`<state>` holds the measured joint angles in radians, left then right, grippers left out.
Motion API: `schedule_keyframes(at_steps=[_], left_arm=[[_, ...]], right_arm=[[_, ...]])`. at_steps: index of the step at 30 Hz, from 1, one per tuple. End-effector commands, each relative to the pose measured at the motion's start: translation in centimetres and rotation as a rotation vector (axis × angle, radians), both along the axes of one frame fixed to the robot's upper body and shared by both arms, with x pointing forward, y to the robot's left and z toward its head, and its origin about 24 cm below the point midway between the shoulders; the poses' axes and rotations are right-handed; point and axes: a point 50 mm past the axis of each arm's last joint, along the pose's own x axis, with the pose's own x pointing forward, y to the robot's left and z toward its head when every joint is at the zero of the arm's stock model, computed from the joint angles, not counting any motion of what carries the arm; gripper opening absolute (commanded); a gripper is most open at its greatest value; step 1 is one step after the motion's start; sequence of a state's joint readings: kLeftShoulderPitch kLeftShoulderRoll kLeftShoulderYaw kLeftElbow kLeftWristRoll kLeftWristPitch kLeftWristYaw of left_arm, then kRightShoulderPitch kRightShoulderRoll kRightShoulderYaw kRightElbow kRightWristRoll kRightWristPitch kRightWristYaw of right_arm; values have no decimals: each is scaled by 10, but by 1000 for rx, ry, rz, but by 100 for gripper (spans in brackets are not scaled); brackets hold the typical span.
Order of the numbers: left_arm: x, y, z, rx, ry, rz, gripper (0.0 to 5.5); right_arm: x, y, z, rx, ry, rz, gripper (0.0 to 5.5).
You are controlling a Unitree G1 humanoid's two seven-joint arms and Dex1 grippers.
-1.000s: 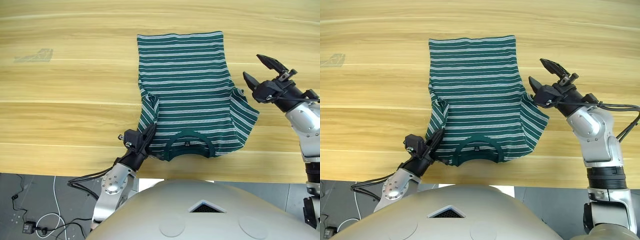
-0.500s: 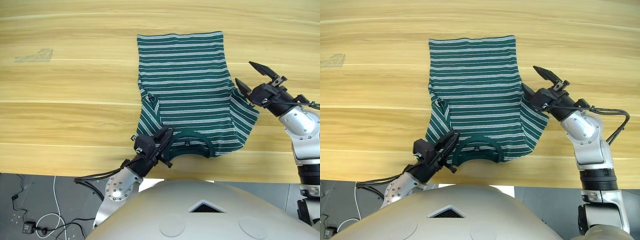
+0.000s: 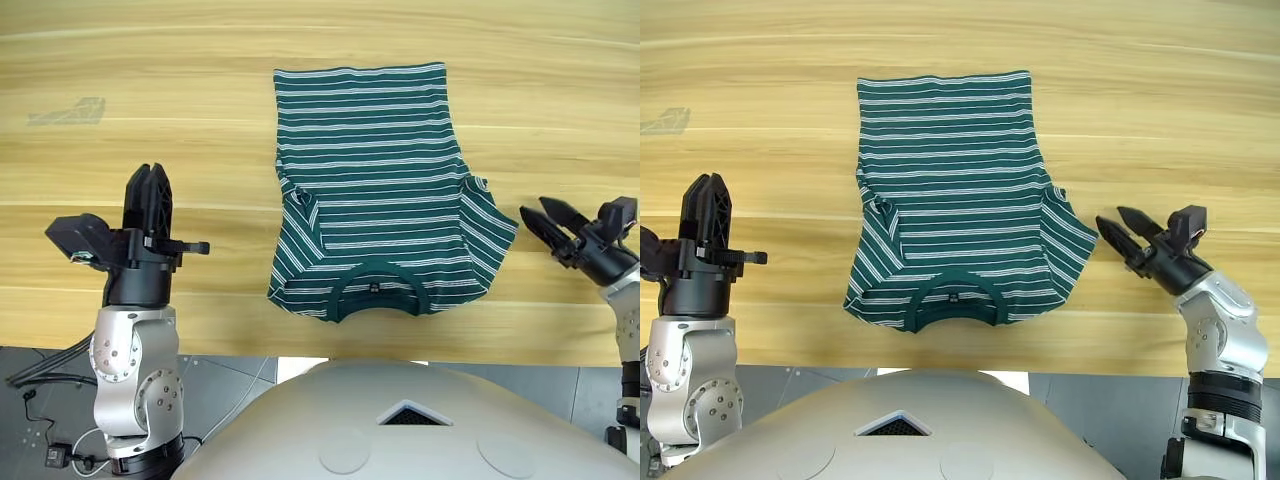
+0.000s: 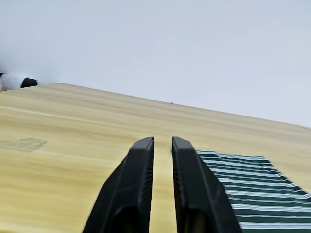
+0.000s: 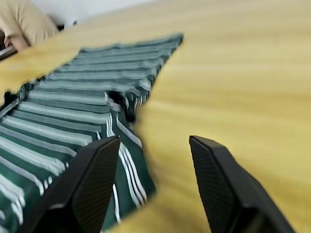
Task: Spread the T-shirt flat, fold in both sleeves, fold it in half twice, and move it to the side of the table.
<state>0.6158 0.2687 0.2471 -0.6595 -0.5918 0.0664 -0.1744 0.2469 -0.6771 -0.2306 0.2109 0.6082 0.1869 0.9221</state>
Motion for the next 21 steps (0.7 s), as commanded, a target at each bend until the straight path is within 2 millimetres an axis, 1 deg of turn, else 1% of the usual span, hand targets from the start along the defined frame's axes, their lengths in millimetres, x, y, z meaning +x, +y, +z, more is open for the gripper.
schedule_keyframes(at_steps=[1, 4, 7, 8, 11, 13, 18, 21], left_arm=[[-4, -1, -5, 16, 40, 14, 67], [-3, -1, -6, 28, 46, 11, 67], [-3, -3, -10, 29, 61, 2, 69], [-3, -3, -11, 27, 67, 0, 69], [-3, -6, -15, 19, 78, -2, 69], [-3, -6, -16, 20, 81, -4, 69], [-3, -12, -23, 33, 104, -24, 69], [-3, -14, -25, 39, 109, -33, 69]], right_arm=[[-11, -11, -10, -42, 76, 11, 263], [-14, -13, -15, -56, 98, 12, 263], [-17, -4, -15, -60, 99, 99, 207], [-16, -3, -15, -54, 96, 107, 183], [-8, -2, -17, -55, 89, 93, 133], [-7, 1, -17, -57, 85, 101, 89], [-4, 6, -20, -81, 84, 133, 3], [-3, 6, -21, -88, 86, 134, 3]])
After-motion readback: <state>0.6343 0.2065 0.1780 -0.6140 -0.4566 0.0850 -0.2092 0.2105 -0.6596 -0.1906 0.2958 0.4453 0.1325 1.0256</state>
